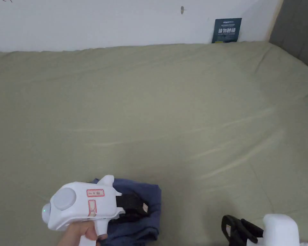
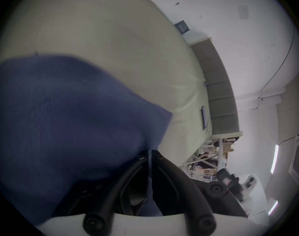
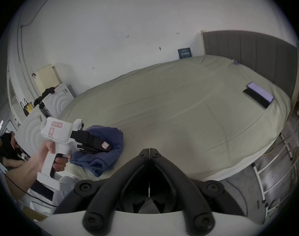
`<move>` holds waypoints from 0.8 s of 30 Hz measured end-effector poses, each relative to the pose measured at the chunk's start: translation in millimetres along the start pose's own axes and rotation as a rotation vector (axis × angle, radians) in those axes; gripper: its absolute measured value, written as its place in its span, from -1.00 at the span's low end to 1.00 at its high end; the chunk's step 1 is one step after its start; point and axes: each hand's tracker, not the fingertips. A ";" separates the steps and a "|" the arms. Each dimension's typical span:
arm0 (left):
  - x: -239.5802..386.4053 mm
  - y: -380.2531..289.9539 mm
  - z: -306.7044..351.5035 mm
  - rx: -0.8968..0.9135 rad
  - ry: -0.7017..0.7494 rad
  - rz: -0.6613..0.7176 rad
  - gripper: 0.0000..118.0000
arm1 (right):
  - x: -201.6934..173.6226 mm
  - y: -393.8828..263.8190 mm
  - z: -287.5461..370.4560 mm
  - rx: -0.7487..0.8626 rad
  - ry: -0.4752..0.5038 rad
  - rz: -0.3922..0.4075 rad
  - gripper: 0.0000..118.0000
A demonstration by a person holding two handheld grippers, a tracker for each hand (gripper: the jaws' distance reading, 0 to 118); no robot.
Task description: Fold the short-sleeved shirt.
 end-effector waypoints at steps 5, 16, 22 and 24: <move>28.6 4.8 50.0 0.041 0.039 -0.145 -0.96 | -15.4 13.5 -27.4 -0.065 0.112 0.031 -1.00; -22.7 8.4 169.9 0.214 0.286 -0.135 -0.96 | -49.7 12.1 -208.4 -0.414 0.761 -0.424 -1.00; -65.2 21.3 166.6 0.157 0.243 -0.071 -0.91 | -11.7 -23.3 -239.7 -0.494 0.896 -0.676 -1.00; -72.2 23.9 163.5 0.114 0.077 -0.051 -0.30 | -14.0 -18.1 -238.6 -0.501 0.864 -0.630 -1.00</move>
